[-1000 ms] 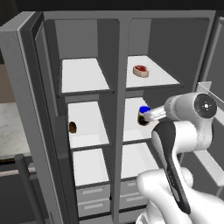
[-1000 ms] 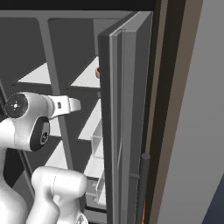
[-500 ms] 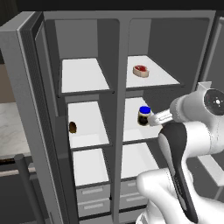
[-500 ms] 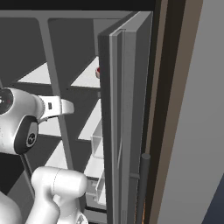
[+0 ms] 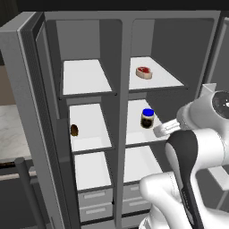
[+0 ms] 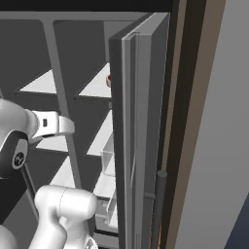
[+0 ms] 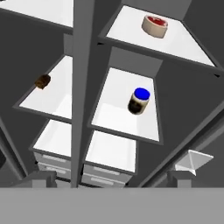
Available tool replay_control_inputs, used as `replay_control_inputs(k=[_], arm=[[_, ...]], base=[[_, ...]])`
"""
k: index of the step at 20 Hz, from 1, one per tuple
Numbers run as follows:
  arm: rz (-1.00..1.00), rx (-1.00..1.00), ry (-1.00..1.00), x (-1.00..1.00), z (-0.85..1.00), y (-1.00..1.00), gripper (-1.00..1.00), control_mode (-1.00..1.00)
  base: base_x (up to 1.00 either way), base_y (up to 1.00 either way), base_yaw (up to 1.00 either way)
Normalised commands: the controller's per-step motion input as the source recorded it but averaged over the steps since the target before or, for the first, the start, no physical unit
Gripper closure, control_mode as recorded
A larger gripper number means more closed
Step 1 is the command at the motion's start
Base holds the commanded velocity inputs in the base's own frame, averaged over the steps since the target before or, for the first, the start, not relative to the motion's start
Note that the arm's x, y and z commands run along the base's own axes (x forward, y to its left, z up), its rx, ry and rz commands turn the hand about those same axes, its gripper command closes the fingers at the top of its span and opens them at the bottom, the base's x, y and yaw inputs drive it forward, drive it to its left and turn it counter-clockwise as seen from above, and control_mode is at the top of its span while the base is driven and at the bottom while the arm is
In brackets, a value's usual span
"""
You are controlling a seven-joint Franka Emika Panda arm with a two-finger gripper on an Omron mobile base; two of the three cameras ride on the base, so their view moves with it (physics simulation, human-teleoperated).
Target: Pick up the frozen steak from the freezer, place it on any shelf in the fridge, and close the fridge and freezer doors when done.
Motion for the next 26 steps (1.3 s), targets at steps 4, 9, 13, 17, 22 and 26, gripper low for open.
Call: replay_control_inputs(k=[4,9,13,17,22,26], arm=[[0.0,-0.01,0.04,-0.2,-0.22,0.01,-1.0,-1.0],[0.0,0.0,0.06,-0.01,-0.02,-0.03,-1.0,-1.0],[0.0,0.0,0.01,-0.01,0.0,-0.02,-1.0,1.0],[0.0,0.0,0.0,0.0,0.0,0.0,-1.0,1.0],[0.0,0.0,0.0,0.0,0.0,0.0,-1.0,1.0],[0.0,0.0,0.0,0.0,0.0,0.0,-1.0,1.0]], base=[[0.0,0.0,0.0],[0.0,0.0,0.0],[-0.16,-0.04,0.0],[-0.54,0.0,0.0],[-0.62,0.0,0.0],[-0.51,0.0,0.0]])
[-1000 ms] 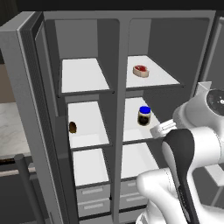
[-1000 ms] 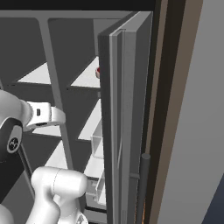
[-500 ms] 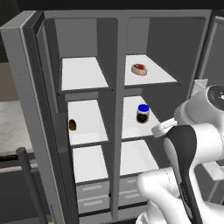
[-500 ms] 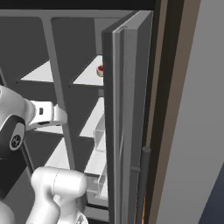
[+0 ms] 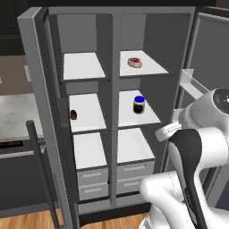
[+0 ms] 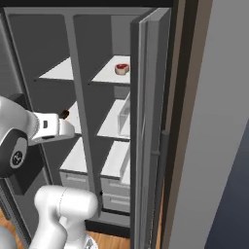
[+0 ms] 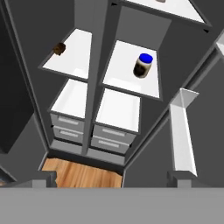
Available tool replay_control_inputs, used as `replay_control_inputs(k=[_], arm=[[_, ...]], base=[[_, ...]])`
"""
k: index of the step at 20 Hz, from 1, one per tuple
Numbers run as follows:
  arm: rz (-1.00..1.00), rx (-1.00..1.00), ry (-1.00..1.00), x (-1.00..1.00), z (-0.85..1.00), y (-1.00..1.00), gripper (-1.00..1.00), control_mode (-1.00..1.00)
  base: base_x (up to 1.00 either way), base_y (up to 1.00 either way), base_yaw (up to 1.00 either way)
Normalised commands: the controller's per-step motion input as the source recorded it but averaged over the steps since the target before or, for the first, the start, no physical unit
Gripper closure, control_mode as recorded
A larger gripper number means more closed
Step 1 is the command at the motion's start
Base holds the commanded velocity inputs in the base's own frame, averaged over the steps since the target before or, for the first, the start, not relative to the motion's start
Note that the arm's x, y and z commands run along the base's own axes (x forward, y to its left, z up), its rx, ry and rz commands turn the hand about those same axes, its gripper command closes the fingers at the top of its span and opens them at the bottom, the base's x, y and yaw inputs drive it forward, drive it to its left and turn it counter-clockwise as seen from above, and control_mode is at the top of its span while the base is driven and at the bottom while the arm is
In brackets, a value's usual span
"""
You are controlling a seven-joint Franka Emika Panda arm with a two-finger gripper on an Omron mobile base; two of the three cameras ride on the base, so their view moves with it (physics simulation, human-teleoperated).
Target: Pick up the frozen steak from the freezer, place it on any shelf in the fridge, and close the fridge and freezer doors when done.
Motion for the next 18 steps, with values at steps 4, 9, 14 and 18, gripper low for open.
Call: replay_control_inputs(k=[4,9,14,18], arm=[[0.0,0.0,0.0,0.0,0.0,0.0,-1.0,1.0],[0.0,0.0,0.0,0.0,0.0,0.0,-1.0,1.0],[0.0,0.0,0.0,0.0,0.0,0.0,-1.0,1.0],[0.0,0.0,0.0,0.0,0.0,0.0,-1.0,1.0]], base=[[-0.4,0.0,0.0],[-0.33,0.0,0.0],[-0.34,0.06,0.0],[-0.19,0.26,0.0]])
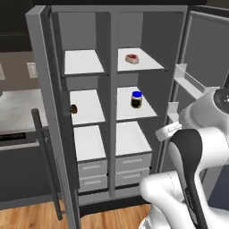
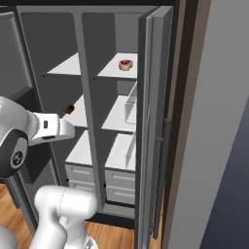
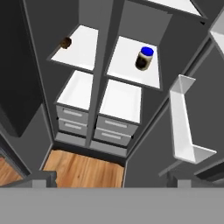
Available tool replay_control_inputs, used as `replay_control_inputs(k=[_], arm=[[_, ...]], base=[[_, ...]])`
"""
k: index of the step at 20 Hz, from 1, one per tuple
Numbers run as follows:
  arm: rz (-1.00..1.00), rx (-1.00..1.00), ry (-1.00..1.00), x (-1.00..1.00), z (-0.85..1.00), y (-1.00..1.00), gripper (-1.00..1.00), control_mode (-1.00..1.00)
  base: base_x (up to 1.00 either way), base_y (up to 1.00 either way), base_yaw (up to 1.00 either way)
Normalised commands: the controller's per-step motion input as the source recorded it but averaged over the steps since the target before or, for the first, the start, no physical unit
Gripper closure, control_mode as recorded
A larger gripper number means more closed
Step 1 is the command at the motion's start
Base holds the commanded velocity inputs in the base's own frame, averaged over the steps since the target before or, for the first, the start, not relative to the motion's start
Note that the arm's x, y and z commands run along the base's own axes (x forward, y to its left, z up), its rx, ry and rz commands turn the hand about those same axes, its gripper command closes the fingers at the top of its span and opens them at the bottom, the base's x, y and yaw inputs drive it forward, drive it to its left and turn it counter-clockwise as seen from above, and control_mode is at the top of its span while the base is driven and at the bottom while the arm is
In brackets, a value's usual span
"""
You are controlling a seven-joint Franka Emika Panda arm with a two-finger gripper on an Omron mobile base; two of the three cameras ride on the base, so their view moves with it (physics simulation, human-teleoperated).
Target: Pick up the frozen steak from the freezer, place it on any shelf in the fridge, and close the fridge and freezer doors when done.
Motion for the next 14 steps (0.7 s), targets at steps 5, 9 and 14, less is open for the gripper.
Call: replay_control_inputs(k=[5,9,14], arm=[[0.0,0.0,0.0,0.0,0.0,0.0,-1.0,1.0],[0.0,0.0,0.0,0.0,0.0,0.0,-1.0,1.0],[0.0,0.0,0.0,0.0,0.0,0.0,-1.0,1.0]], base=[[0.0,0.48,0.0],[-0.04,0.05,0.0],[-0.07,0.0,0.0]])
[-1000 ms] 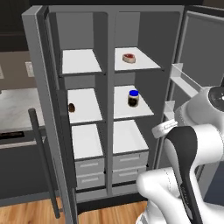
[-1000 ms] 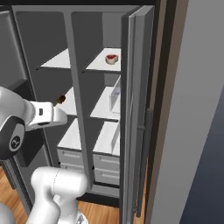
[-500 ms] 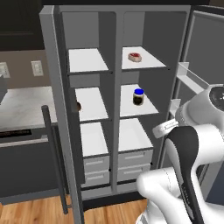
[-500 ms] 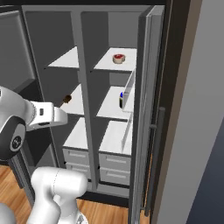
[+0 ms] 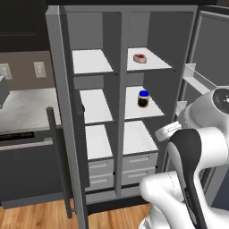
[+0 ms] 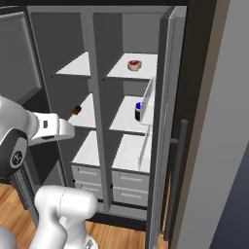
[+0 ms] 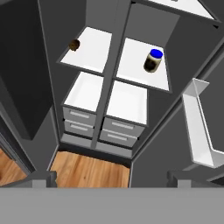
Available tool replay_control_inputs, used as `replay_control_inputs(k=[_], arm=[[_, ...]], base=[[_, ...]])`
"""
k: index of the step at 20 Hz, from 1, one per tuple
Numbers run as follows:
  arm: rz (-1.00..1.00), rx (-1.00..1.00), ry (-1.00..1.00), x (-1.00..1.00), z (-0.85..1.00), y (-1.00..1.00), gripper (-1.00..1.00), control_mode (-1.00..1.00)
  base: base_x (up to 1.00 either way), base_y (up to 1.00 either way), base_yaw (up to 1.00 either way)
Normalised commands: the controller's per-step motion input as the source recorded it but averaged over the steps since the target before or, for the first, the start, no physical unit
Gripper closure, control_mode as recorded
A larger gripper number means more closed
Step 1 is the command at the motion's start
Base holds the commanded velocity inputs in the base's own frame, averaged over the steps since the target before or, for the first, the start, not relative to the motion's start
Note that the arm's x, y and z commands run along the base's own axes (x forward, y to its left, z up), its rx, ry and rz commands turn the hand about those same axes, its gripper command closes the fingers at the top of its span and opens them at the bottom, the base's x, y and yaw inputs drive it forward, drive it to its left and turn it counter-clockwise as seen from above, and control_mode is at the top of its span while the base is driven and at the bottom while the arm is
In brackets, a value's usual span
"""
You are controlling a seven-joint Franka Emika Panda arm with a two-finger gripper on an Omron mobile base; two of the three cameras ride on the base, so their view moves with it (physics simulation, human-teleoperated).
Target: Pick up the frozen steak from the freezer, place it on any shelf in the fridge, and close the fridge and freezer doors when done.
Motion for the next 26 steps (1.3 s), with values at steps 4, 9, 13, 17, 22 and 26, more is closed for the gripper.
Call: replay_control_inputs(k=[4,9,13,17,22,26], arm=[[0.0,0.0,0.0,0.0,0.0,0.0,-1.0,1.0],[0.0,0.0,0.0,0.0,0.0,0.0,-1.0,1.0],[0.0,0.0,0.0,0.0,0.0,0.0,-1.0,1.0],[0.0,0.0,0.0,0.0,0.0,0.0,-1.0,1.0],[0.0,0.0,0.0,0.0,0.0,0.0,-1.0,1.0],[0.0,0.0,0.0,0.0,0.0,0.0,-1.0,1.0]], base=[[-0.15,0.0,0.0],[-0.17,0.0,0.0],[-0.11,0.0,0.0],[-0.23,0.0,0.0],[-0.19,0.0,0.0],[-0.24,0.0,0.0]])
